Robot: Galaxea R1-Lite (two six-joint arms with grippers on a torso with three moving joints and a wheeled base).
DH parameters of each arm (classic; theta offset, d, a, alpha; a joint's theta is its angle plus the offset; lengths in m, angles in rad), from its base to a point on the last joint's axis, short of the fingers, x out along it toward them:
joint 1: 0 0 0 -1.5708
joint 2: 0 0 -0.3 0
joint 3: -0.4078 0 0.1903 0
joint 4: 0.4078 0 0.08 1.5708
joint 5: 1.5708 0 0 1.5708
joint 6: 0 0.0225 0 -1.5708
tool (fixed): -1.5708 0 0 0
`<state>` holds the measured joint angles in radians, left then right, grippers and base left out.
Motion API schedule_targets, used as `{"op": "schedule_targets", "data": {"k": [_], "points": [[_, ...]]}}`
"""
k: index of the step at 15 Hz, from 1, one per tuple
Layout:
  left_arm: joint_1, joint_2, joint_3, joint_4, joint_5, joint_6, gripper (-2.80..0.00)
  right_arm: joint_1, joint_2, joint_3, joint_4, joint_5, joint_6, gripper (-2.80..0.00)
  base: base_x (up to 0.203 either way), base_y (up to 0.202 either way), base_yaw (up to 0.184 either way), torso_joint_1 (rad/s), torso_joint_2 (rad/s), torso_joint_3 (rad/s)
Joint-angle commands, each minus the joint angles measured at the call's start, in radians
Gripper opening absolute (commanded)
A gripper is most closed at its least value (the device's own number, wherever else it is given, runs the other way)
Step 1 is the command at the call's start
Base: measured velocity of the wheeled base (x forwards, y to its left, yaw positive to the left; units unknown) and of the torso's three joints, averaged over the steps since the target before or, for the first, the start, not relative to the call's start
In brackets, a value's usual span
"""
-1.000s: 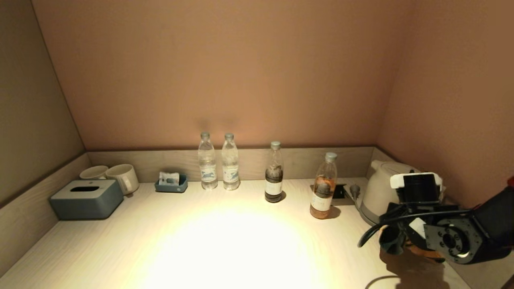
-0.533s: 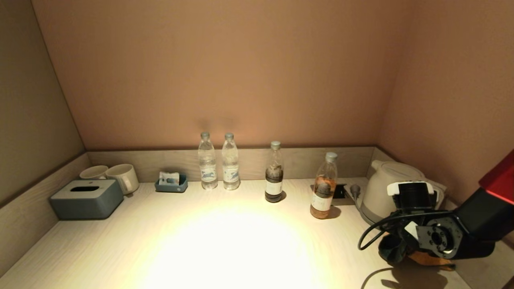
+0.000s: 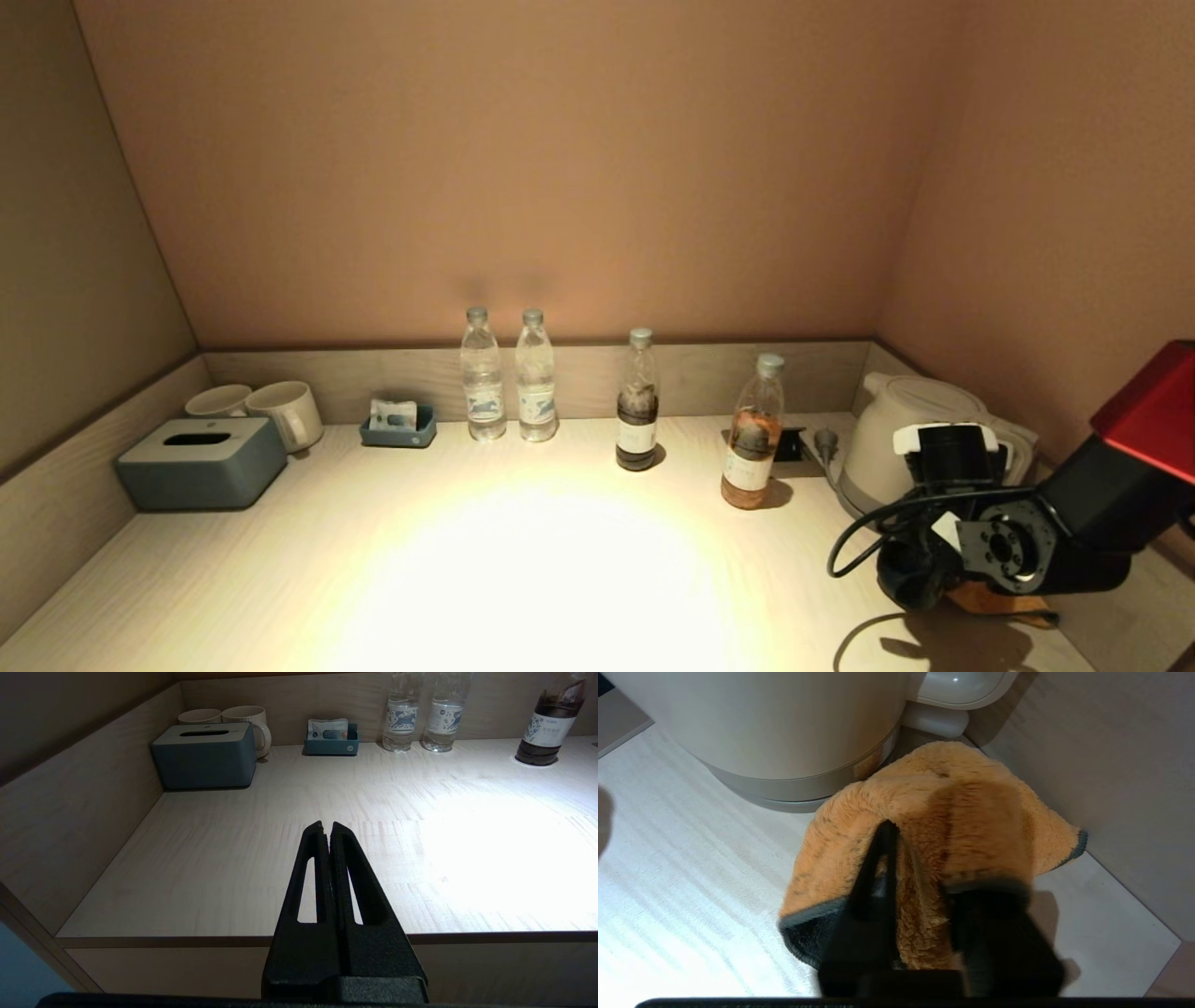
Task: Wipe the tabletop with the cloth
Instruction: Place the tablecloth
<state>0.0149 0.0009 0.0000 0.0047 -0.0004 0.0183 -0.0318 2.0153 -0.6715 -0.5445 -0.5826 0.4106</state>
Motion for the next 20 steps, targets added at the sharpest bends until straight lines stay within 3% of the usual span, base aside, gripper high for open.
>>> {"op": "schedule_targets", "data": {"k": [1, 4, 11, 15, 18, 20], "points": [[0.000, 0.001, 0.000, 0.000, 0.000, 0.000, -2.80, 0.000, -0.008, 0.003, -0.003, -0.004, 0.002, 0.00, 0.000, 0.000, 0.000, 0.000, 0.00, 0.000], [0.000, 0.001, 0.000, 0.000, 0.000, 0.000, -2.80, 0.018, -0.068, 0.036, -0.005, -0.004, 0.001, 0.00, 0.000, 0.000, 0.000, 0.000, 0.00, 0.000], [0.000, 0.001, 0.000, 0.000, 0.000, 0.000, -2.80, 0.190, -0.283, 0.130, 0.005, -0.014, -0.006, 0.00, 0.000, 0.000, 0.000, 0.000, 0.00, 0.000], [-0.001, 0.001, 0.000, 0.000, 0.000, 0.000, -2.80, 0.196, -0.288, 0.135, 0.005, -0.014, -0.008, 0.00, 0.000, 0.000, 0.000, 0.000, 0.00, 0.000], [0.000, 0.001, 0.000, 0.000, 0.000, 0.000, -2.80, 0.252, -0.415, 0.169, 0.021, -0.014, -0.016, 0.00, 0.000, 0.000, 0.000, 0.000, 0.00, 0.000], [0.000, 0.001, 0.000, 0.000, 0.000, 0.000, -2.80, 0.235, -0.386, 0.172, 0.043, -0.010, -0.007, 0.00, 0.000, 0.000, 0.000, 0.000, 0.00, 0.000]]}}
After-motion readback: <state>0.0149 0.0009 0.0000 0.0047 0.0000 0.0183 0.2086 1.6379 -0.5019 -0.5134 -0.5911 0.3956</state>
